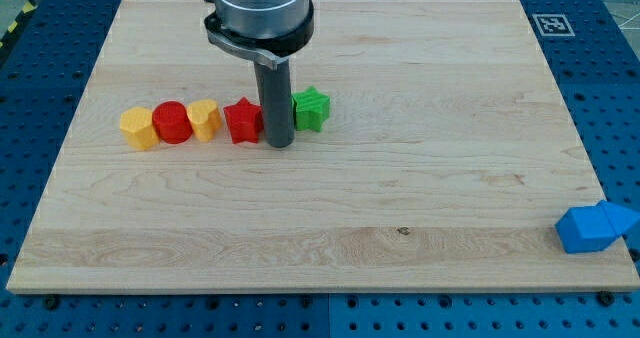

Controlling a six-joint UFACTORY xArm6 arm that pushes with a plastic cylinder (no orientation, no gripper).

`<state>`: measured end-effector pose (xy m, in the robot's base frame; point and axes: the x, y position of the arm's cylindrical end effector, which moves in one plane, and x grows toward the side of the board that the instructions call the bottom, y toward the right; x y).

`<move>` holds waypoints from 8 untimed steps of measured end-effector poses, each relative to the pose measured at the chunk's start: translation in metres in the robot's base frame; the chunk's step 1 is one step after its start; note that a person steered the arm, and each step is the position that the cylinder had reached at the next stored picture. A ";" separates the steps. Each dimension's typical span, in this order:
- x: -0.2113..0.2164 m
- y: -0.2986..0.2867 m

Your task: Point your arm at blue cube

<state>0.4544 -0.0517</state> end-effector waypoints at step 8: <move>0.147 0.247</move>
<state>0.6013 0.1948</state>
